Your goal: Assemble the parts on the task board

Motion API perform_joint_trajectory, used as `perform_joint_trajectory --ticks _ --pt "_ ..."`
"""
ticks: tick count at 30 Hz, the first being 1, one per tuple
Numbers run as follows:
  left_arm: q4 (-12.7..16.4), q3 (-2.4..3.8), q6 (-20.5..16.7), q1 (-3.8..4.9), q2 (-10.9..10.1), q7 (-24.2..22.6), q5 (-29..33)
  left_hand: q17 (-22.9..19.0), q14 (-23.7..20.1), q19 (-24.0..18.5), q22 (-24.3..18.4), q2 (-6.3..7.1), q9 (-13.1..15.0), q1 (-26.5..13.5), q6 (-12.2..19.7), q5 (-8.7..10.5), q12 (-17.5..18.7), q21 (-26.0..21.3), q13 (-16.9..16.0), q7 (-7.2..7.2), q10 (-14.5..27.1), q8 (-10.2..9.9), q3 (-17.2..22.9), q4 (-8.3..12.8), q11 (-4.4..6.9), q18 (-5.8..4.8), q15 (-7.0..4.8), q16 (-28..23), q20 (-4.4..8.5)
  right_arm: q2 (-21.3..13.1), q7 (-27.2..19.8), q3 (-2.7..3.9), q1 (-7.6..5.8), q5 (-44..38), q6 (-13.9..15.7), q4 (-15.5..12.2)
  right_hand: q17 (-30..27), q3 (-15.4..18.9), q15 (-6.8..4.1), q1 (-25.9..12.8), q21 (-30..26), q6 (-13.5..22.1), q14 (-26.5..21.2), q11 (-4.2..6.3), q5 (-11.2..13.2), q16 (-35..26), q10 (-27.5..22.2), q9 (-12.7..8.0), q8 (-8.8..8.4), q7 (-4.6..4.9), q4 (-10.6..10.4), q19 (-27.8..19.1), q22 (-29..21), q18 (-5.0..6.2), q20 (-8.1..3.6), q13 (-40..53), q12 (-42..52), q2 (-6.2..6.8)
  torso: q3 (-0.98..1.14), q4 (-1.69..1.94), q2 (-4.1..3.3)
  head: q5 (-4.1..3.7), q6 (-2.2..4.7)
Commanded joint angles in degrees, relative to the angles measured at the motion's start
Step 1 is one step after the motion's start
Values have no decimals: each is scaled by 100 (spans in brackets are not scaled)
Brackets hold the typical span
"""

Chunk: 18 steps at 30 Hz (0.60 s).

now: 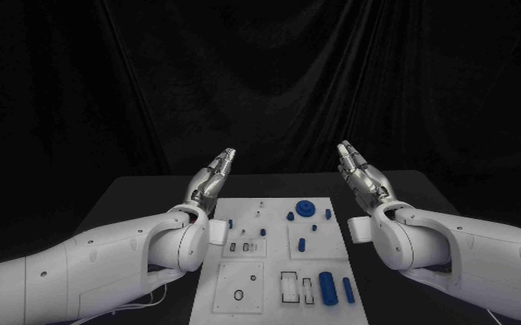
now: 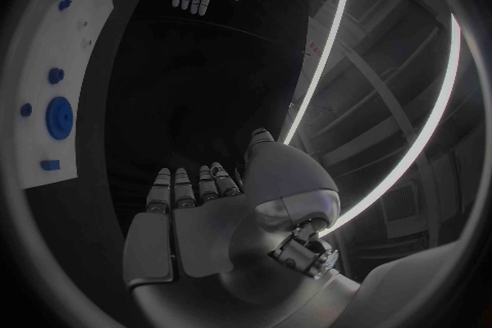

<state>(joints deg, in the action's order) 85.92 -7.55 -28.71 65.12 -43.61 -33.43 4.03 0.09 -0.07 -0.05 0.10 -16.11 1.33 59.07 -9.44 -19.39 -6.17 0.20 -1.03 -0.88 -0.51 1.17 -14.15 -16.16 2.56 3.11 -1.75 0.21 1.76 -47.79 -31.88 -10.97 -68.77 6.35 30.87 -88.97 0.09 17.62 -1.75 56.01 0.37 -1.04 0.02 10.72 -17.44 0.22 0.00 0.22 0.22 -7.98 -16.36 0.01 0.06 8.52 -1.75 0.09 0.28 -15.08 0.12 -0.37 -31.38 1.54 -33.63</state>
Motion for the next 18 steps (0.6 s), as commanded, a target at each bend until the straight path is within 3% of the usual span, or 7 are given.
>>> perform_joint_trajectory --ticks 1,9,11,12,15,16,18 --pt "-86 -104 1365 120 37 -670 438 -9 7 5 -10 -31 11 134 -55 -45 -23 -20 -8 1 2 32 -20 -62 52 116 -208 -21 185 -29 -254 -58 -76 368 -760 8 -9 63 -1163 156 -37 -5 -2 53 -33 -22 0 8 10 -41 -22 -1 -6 70 -642 -9 -28 -30 2 -1 -1 0 -2" --pt "-248 -395 2346 329 91 -1048 721 -9 7 5 -10 -23 11 135 -62 -40 -22 -20 -7 5 5 33 -24 -61 45 113 -187 -21 162 -39 -269 -91 -102 395 -818 11 -9 68 -1100 188 -37 -34 -2 -14 -39 -22 0 15 18 22 -22 -1 -6 58 -589 -9 -28 -15 2 -1 -1 0 -2" --pt "-267 -428 2459 353 97 -1092 754 -9 7 5 -10 -22 11 135 -60 -40 -24 -20 -8 6 5 32 -24 -61 43 114 -183 -21 157 -39 -269 -91 -102 395 -818 11 -9 70 -1077 198 -37 -41 -2 -36 -46 -22 0 17 20 43 -21 -1 -6 54 -571 -9 -28 -7 2 -1 -1 0 -2" --pt "-274 -442 2505 363 99 -1109 767 -9 7 5 -10 -19 11 136 -61 -40 -25 -20 -8 8 5 32 -26 -60 41 115 -176 -21 145 -39 -269 -91 -102 395 -818 11 -9 78 -958 246 -37 -87 -2 -154 -47 -22 0 28 33 153 -15 -1 -6 19 -492 -9 -28 39 2 -1 -1 0 -2" --pt "-283 -458 2560 375 102 -1131 783 -9 7 5 -10 -13 11 140 -63 -39 -25 -20 -7 10 7 32 -29 -59 37 123 -163 -21 121 -39 -269 -91 -102 395 -818 11 -9 71 -816 335 -37 -118 -2 -277 -47 -22 4 33 42 252 -11 -1 -6 -16 -378 -2 -15 80 2 -1 -1 0 -2" --pt "-358 -459 2594 375 60 -1157 783 -9 7 5 -10 -7 11 143 -65 -41 -28 -20 -8 11 7 32 -32 -59 35 130 -158 -21 107 -90 -68 -91 -103 395 -1185 101 -9 67 -794 354 -37 -128 -2 -298 -52 -22 5 36 46 271 -8 -1 -6 -14 -349 0 -9 85 4 0 -2 -57 -97" --pt "-364 -459 2626 375 44 -1162 783 -9 7 5 -10 15 10 169 -64 -52 -26 -20 -6 11 13 30 -42 -57 30 189 -137 -21 19 -94 -46 -91 -104 395 -1272 112 -9 46 -682 478 -37 -181 -2 -395 -89 -22 13 47 65 362 6 -1 -6 33 -155 13 22 129 5 2 -4 -57 -132"
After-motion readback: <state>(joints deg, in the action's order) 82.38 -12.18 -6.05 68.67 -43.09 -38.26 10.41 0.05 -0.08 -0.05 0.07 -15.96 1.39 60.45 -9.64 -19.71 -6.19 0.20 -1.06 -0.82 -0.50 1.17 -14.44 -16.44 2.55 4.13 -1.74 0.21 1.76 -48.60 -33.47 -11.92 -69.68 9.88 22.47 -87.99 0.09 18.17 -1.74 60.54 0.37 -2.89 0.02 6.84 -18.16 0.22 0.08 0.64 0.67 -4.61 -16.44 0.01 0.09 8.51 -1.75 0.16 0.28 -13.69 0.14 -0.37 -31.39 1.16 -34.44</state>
